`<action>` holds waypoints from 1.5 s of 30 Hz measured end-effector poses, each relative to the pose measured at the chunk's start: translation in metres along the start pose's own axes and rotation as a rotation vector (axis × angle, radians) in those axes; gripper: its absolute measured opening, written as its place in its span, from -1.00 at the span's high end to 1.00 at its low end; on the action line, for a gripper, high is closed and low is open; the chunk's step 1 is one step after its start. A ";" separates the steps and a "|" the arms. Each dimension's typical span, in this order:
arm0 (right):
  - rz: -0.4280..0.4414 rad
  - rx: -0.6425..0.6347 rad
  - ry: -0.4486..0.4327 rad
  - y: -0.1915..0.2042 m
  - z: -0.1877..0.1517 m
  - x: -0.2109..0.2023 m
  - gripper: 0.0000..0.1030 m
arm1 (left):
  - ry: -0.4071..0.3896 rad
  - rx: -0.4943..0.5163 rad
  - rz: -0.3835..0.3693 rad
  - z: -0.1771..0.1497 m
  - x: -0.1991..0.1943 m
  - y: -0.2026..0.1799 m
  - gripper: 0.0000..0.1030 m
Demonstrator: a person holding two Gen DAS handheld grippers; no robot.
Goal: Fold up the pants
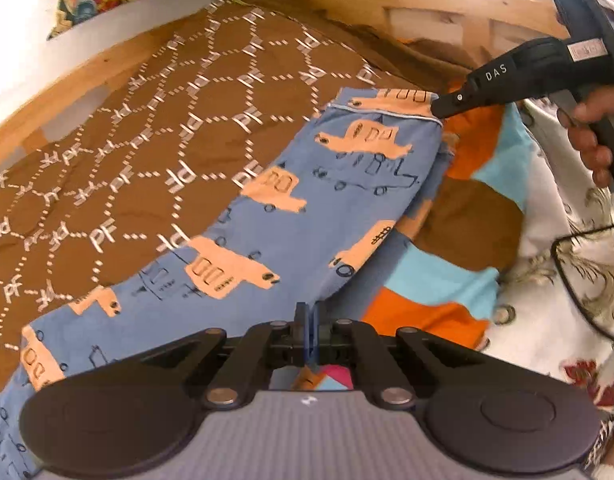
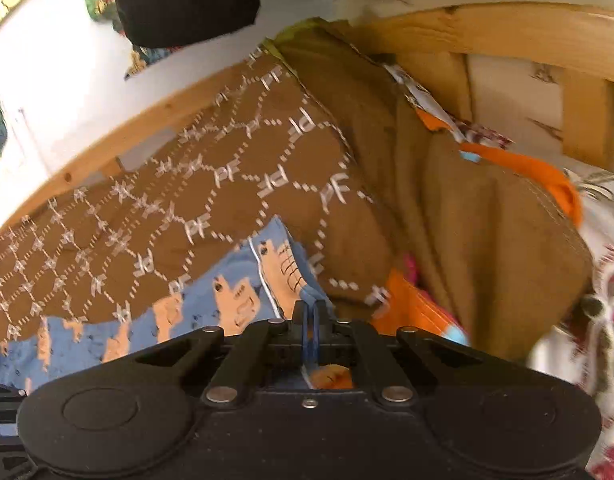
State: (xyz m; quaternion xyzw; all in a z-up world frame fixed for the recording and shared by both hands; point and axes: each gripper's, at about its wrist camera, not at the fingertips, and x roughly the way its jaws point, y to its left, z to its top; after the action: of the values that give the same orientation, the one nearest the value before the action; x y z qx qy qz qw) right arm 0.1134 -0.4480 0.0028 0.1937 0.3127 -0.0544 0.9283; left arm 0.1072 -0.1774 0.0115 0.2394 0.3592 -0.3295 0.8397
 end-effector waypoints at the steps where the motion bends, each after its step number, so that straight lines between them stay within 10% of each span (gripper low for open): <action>1: -0.007 -0.003 0.009 -0.002 -0.002 0.000 0.98 | 0.006 0.010 -0.003 -0.001 0.002 -0.002 0.98; 28: -0.048 -0.143 0.104 0.002 -0.009 0.008 0.91 | 0.050 0.049 -0.002 -0.023 0.013 -0.007 0.92; 31: -0.076 -0.186 0.063 0.007 -0.008 0.001 0.49 | 0.050 -0.005 -0.048 -0.024 0.010 -0.001 0.68; 34: -0.079 -0.266 -0.032 0.023 -0.008 -0.009 -0.23 | 0.021 -0.091 -0.081 -0.027 0.000 0.006 0.05; 36: -0.048 -0.332 -0.060 0.037 -0.012 -0.010 -0.35 | -0.032 -0.168 -0.054 -0.030 -0.010 0.013 -0.29; 42: -0.066 -0.568 0.042 0.070 -0.045 0.025 -0.43 | 0.067 -0.329 0.170 -0.050 -0.002 0.040 -0.42; 45: -0.108 -0.556 0.063 0.063 -0.043 0.032 -0.43 | 0.046 -0.402 0.159 -0.069 -0.009 0.052 -0.54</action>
State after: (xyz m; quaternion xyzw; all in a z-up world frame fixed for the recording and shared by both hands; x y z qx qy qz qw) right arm 0.1290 -0.3721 -0.0277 -0.0838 0.3543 -0.0096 0.9313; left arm 0.1097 -0.0950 -0.0156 0.1020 0.4167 -0.1782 0.8855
